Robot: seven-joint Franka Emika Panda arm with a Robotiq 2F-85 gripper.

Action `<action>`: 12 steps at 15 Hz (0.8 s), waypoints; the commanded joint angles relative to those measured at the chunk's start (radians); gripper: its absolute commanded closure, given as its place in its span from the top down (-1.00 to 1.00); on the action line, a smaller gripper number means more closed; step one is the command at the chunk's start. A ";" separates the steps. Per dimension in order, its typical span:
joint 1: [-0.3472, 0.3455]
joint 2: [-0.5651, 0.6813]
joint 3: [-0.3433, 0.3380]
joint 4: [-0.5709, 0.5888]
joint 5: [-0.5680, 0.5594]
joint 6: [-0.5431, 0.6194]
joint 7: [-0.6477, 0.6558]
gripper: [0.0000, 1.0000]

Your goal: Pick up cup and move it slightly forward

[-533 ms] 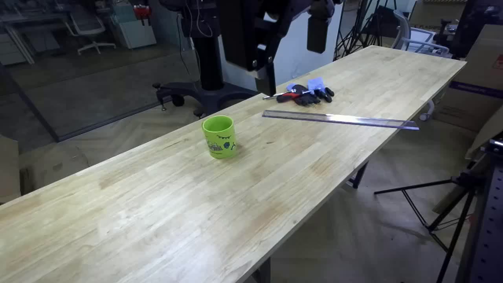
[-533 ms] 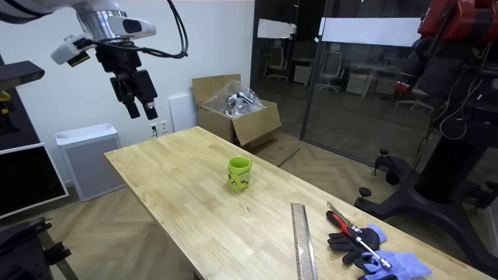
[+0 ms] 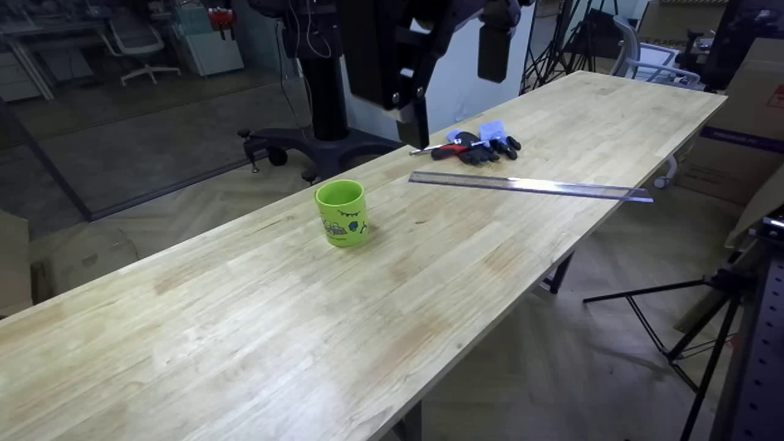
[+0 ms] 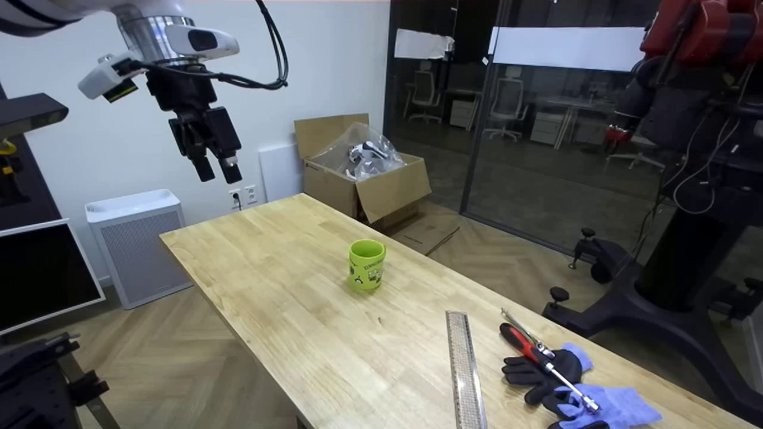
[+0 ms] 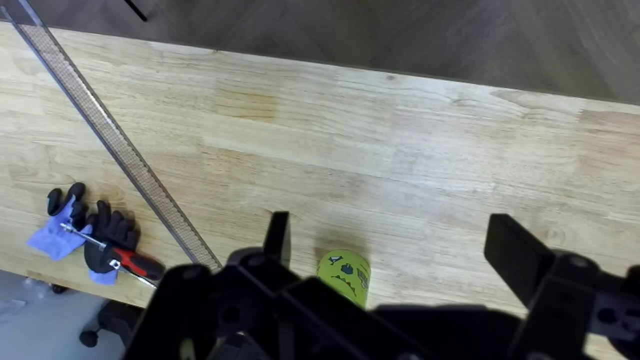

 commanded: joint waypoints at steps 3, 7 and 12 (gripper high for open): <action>0.047 0.002 -0.057 -0.006 -0.001 0.019 -0.008 1.00; 0.083 0.006 -0.182 -0.088 0.136 0.288 -0.219 1.00; 0.305 0.143 -0.459 -0.097 0.436 0.460 -0.671 1.00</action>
